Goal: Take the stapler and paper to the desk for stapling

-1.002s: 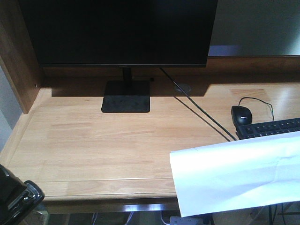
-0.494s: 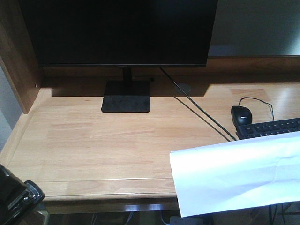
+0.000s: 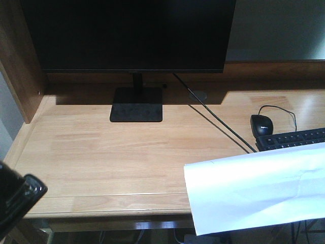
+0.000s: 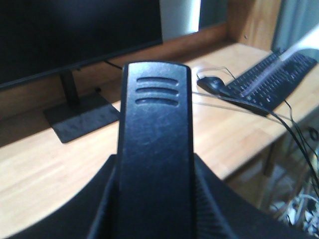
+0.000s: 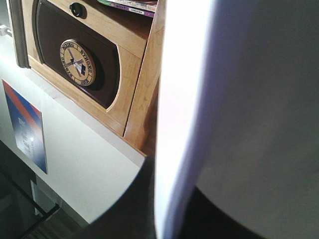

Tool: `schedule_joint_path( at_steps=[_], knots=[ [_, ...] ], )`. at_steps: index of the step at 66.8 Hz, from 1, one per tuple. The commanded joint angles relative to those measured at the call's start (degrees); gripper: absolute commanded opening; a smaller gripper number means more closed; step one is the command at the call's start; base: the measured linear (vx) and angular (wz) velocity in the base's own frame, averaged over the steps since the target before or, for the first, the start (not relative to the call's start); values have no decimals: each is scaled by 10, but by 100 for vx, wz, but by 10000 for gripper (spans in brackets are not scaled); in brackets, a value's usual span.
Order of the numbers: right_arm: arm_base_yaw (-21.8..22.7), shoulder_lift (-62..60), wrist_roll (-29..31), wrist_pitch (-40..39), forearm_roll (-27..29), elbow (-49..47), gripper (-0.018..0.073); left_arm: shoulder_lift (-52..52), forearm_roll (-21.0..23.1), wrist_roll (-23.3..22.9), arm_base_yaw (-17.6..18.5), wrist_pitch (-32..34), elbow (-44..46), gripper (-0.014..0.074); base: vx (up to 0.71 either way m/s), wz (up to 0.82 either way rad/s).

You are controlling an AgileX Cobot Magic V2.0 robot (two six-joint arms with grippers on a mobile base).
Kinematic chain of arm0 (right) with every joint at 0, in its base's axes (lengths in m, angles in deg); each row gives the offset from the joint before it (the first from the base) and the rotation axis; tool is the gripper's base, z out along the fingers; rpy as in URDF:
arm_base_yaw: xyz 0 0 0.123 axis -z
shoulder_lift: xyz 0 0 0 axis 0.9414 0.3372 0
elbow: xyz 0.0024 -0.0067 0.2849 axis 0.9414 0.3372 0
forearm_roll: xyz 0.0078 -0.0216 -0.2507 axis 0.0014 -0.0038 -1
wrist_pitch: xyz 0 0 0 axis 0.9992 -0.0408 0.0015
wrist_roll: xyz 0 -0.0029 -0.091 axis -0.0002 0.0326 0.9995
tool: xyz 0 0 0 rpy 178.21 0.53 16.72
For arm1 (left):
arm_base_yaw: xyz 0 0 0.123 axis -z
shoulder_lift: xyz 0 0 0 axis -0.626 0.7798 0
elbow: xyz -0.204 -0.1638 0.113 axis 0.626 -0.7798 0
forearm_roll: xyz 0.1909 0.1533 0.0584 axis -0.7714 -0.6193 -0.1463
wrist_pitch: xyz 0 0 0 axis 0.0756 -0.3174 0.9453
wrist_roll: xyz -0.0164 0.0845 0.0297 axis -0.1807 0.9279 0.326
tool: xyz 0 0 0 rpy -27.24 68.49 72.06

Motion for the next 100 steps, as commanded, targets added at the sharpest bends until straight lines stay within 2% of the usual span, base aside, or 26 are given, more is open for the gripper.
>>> schedule_joint_path(
  at_steps=[1, 14, 26, 34, 45, 54, 71, 76, 89, 100],
  knots=[
    [4, 4, 8, -38, 3, -16, -5, 55, 13, 11, 1, 96, 54, -7, 0, 0],
    [4, 4, 8, -38, 3, -16, -5, 193, 13, 74, 1, 74, 156, -7, 0, 0],
    [4, 4, 8, -38, 3, -16, -5, 323, 19, 127, 1, -11, 237, -7, 0, 0],
    [4, 4, 8, -38, 3, -16, -5, 409, 44, 205, 1, -49, 275, -7, 0, 0],
    [4, 4, 8, -38, 3, -16, -5, 499, 125, 308, 1, -33, 298, -7, 0, 0],
    [4, 4, 8, -38, 3, -16, -5, 560, 191, 414, 1, -13, 303, -7, 0, 0],
    [4, 4, 8, -38, 3, -16, -5, 643, 284, 529, -6, -14, 303, -7, 0, 0],
    [4, 4, 8, -38, 3, -16, -5, 671, 332, 567, -19, -31, 303, -7, 0, 0],
    [4, 4, 8, -38, 3, -16, -5, 734, 463, 700, -63, -72, 303, -7, 0, 0],
    [4, 4, 8, -38, 3, -16, -5, 774, 535, 790, -123, -111, 303, -7, 0, 0]
  ],
)
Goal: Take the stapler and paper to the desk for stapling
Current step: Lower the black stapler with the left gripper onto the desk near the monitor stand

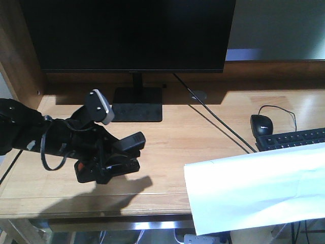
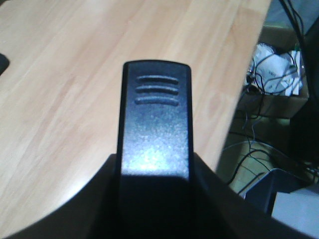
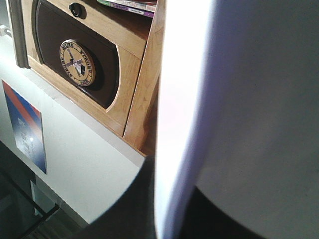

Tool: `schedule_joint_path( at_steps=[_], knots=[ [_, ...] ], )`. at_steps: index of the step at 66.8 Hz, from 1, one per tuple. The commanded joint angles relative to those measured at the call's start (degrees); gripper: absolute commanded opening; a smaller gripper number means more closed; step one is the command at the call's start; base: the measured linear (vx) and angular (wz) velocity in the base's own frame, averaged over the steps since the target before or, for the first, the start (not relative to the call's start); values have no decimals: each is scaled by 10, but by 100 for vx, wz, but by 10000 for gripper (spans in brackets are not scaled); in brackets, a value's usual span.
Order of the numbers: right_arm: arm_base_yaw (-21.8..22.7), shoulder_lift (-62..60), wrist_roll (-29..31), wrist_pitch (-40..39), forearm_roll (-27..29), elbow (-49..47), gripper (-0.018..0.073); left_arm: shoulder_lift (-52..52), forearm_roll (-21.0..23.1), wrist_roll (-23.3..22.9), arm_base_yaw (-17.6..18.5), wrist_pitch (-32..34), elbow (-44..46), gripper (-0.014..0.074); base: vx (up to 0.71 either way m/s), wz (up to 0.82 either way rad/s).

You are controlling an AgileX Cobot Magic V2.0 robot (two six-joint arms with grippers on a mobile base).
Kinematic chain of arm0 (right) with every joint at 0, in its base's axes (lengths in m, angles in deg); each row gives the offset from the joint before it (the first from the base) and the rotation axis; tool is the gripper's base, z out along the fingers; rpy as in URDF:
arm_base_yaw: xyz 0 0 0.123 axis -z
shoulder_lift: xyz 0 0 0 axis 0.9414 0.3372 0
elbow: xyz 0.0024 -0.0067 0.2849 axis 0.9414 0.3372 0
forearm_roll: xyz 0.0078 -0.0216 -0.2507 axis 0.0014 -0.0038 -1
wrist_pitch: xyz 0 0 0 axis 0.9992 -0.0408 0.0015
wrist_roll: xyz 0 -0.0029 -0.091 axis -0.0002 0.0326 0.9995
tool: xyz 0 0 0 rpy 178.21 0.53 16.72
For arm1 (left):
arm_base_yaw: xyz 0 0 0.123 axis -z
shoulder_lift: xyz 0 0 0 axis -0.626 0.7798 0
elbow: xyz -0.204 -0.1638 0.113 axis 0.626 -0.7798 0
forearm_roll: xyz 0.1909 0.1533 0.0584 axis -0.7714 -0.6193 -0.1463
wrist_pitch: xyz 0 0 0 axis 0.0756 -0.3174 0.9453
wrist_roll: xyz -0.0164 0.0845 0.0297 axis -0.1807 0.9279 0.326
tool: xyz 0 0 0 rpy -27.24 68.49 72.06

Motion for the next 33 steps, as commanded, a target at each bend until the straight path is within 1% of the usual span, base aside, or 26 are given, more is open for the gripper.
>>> schedule_joint_path(
  at_steps=[1, 5, 9, 15, 17, 20, 27, 33],
  knots=[
    [4, 4, 8, -38, 3, -16, -5, 0, 89, 61, -42, -33, 24, -7, 0, 0],
    [4, 4, 8, -38, 3, -16, -5, 14, 100, 78, -67, -63, 31, -7, 0, 0],
    [4, 4, 8, -38, 3, -16, -5, 32, 98, 81, -91, -104, 49, -7, 0, 0],
    [4, 4, 8, -38, 3, -16, -5, 65, 96, 71, -128, -165, 90, -7, 0, 0],
    [4, 4, 8, -38, 3, -16, -5, 74, 96, 67, -133, -184, 105, -7, 0, 0],
    [4, 4, 8, -37, 3, -16, -5, 95, 96, 58, -150, -215, 133, -7, 0, 0],
    [4, 4, 8, -38, 3, -16, -5, 143, 94, 61, -168, -262, 187, -7, 0, 0],
    [4, 4, 8, -38, 3, -16, -5, 181, 76, 89, -175, -271, 234, -7, 0, 0]
  ],
)
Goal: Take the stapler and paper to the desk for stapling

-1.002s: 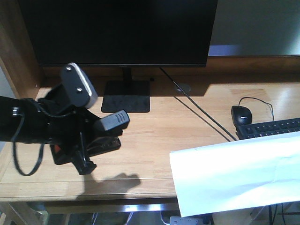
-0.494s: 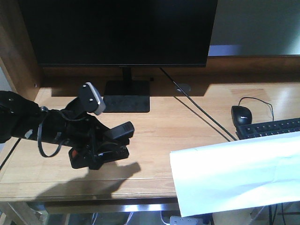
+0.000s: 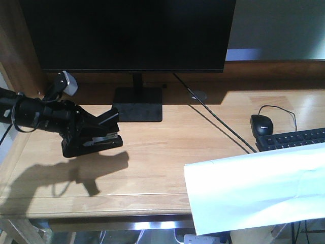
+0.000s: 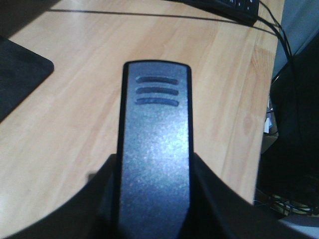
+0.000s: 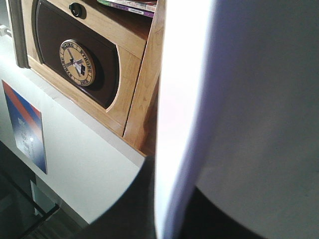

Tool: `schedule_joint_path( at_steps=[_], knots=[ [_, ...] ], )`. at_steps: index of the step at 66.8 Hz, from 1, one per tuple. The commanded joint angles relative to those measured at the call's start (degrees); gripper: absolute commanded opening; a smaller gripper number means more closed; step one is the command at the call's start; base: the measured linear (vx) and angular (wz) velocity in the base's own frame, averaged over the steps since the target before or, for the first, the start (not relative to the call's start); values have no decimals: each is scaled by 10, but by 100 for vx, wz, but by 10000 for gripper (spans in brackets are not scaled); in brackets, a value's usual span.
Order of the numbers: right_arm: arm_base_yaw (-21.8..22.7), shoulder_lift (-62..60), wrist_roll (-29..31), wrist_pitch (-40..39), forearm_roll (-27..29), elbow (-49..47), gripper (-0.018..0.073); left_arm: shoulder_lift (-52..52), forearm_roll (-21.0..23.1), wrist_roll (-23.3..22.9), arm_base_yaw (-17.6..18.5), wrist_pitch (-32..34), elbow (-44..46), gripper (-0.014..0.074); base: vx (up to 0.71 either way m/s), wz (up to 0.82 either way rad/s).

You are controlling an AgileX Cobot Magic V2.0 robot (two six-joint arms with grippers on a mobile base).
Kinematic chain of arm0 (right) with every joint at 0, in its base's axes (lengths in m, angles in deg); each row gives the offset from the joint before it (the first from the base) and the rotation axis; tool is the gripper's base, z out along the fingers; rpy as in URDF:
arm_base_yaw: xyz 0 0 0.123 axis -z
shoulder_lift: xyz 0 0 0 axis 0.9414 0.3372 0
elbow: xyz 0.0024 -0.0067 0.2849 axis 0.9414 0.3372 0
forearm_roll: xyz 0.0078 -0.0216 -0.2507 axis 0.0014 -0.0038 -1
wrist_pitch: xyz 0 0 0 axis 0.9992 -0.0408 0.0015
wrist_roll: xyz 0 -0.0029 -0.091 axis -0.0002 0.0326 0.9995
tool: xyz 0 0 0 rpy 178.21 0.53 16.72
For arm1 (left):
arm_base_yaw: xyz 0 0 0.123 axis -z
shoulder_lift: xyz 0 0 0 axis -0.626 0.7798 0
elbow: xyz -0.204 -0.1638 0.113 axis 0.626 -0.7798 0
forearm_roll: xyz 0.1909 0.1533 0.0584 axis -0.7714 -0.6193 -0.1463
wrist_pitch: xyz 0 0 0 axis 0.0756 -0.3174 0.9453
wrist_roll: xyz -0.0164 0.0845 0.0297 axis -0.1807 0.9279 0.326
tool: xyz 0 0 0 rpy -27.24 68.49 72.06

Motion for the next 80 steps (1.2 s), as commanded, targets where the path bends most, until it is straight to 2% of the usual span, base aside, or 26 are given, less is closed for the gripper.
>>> schedule_joint_path(
  at_steps=[1, 18, 29, 42, 55, 67, 80],
  knots=[
    [4, 4, 8, -38, 3, -16, -5, 7, 26, 28, -8, -48, 64, -7, 0, 0],
    [4, 4, 8, -38, 3, -16, -5, 88, -21, 79, -9, -52, 156, -7, 0, 0],
    [4, 4, 8, -38, 3, -16, -5, 114, -21, 123, -9, -51, 166, 1, 0, 0],
    [4, 4, 8, -38, 3, -16, -5, 136, -26, 123, -9, -52, 166, 41, 0, 0],
    [4, 4, 8, -38, 3, -16, -5, 156, -43, 120, -9, -40, 166, 135, 0, 0],
    [4, 4, 8, -38, 3, -16, -5, 159, -66, 118, -7, -23, 166, 279, 0, 0],
    [4, 4, 8, -38, 3, -16, -5, 155, -66, 88, -7, -9, 166, 435, 0, 0]
  ],
)
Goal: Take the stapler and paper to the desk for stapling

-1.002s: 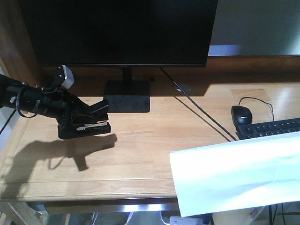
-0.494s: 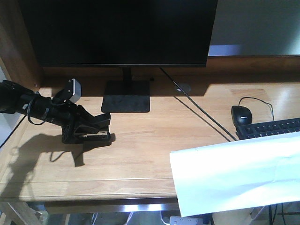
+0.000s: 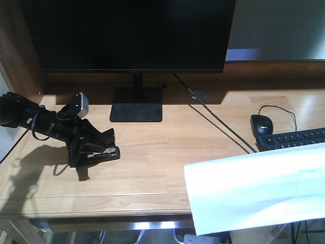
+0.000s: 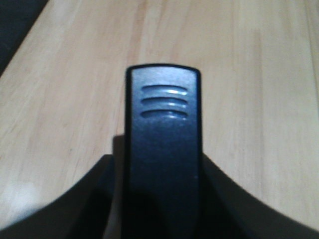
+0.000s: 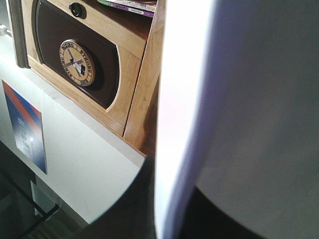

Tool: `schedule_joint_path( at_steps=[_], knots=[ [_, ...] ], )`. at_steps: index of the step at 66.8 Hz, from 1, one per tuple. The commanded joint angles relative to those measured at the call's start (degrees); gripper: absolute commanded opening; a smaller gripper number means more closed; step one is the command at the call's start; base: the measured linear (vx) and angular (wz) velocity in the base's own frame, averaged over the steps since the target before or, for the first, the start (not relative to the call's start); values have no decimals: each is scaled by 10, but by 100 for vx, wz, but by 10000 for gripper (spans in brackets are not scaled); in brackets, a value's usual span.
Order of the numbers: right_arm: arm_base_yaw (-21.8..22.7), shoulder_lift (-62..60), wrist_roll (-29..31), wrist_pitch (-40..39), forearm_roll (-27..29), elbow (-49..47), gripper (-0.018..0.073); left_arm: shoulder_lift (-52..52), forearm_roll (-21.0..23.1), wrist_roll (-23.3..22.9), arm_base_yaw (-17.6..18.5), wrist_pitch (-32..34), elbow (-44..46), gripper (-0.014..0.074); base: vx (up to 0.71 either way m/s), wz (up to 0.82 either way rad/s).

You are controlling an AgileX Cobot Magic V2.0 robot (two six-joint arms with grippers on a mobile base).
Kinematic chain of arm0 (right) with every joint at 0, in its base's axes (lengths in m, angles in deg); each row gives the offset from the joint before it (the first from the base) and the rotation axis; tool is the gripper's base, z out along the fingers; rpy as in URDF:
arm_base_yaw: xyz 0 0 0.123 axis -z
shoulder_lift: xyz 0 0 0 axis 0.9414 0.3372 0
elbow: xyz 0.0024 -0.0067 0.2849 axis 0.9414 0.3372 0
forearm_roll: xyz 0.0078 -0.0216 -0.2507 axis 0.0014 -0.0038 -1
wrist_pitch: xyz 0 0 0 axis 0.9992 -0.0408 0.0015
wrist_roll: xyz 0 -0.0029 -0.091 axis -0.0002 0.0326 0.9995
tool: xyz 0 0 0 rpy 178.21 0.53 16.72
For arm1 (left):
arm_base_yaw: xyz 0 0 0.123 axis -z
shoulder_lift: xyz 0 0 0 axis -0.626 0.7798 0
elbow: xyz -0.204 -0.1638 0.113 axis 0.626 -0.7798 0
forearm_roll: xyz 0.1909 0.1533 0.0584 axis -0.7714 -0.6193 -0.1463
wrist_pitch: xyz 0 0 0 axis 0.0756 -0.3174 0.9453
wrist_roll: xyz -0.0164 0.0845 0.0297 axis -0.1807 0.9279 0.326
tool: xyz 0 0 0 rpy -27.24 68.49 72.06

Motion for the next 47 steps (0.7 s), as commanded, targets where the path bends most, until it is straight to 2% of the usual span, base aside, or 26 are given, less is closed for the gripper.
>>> schedule_joint_path(
  at_steps=[1, 11, 26, 35, 47],
  knots=[
    [4, 4, 8, -38, 3, -16, -5, -39, 32, -21, 3, -11, 17, 443, 0, 0],
    [4, 4, 8, -38, 3, -16, -5, -56, 32, -30, 3, -13, 17, 477, 0, 0],
    [4, 4, 8, -38, 3, -16, -5, -103, 32, -30, 3, -6, 17, 434, 0, 0],
    [4, 4, 8, -38, 3, -16, -5, -113, 32, -30, 3, -21, 17, 365, 0, 0],
    [4, 4, 8, -38, 3, -16, -5, -111, 4, -31, 10, -23, 17, 178, 0, 0]
  ],
)
